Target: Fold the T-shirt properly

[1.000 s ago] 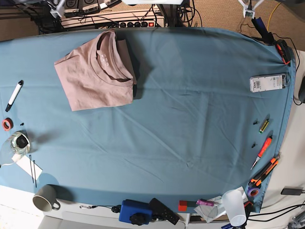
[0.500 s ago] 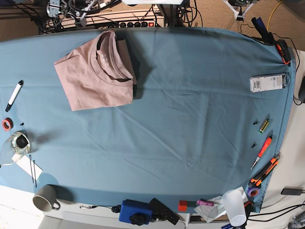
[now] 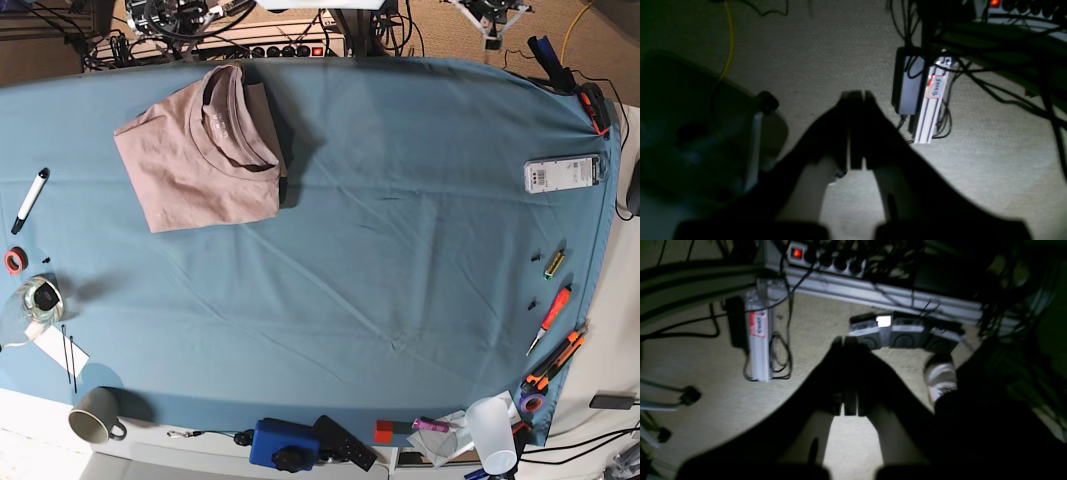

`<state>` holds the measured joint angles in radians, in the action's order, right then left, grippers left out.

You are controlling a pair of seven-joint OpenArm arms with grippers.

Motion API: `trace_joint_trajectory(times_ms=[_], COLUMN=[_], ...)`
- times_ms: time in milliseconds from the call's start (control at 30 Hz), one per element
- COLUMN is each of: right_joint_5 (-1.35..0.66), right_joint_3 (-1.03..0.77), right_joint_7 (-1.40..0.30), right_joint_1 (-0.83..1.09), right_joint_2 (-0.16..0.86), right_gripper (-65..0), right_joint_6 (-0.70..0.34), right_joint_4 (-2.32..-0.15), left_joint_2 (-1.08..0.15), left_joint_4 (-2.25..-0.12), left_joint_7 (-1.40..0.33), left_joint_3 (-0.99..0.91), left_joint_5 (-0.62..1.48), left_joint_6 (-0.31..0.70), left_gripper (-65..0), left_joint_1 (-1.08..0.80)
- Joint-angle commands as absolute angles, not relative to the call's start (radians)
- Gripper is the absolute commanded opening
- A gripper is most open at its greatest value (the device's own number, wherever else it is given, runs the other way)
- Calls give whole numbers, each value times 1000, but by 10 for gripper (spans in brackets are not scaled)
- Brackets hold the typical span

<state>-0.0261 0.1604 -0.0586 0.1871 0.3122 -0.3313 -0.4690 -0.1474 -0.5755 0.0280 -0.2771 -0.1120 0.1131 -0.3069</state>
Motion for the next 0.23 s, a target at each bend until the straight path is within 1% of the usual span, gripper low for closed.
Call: trace_joint_trajectory(times_ms=[0, 200], right_joint_5=[-26, -29], right_joint_3=[170, 183], right_joint_7=[-49, -51], right_joint_1=[181, 177], right_joint_2=[327, 327], right_gripper=[-650, -650], right_joint_6=[-320, -317], right_joint_4=[-466, -464], left_joint_2=[-143, -107], left_joint_4=[-580, -589], left_joint_7=[35, 36], left_joint_3=[-279, -279], left_joint_5=[-120, -120], left_joint_6=[113, 113], left_gripper=[-650, -650], left_joint_1=[-310, -310])
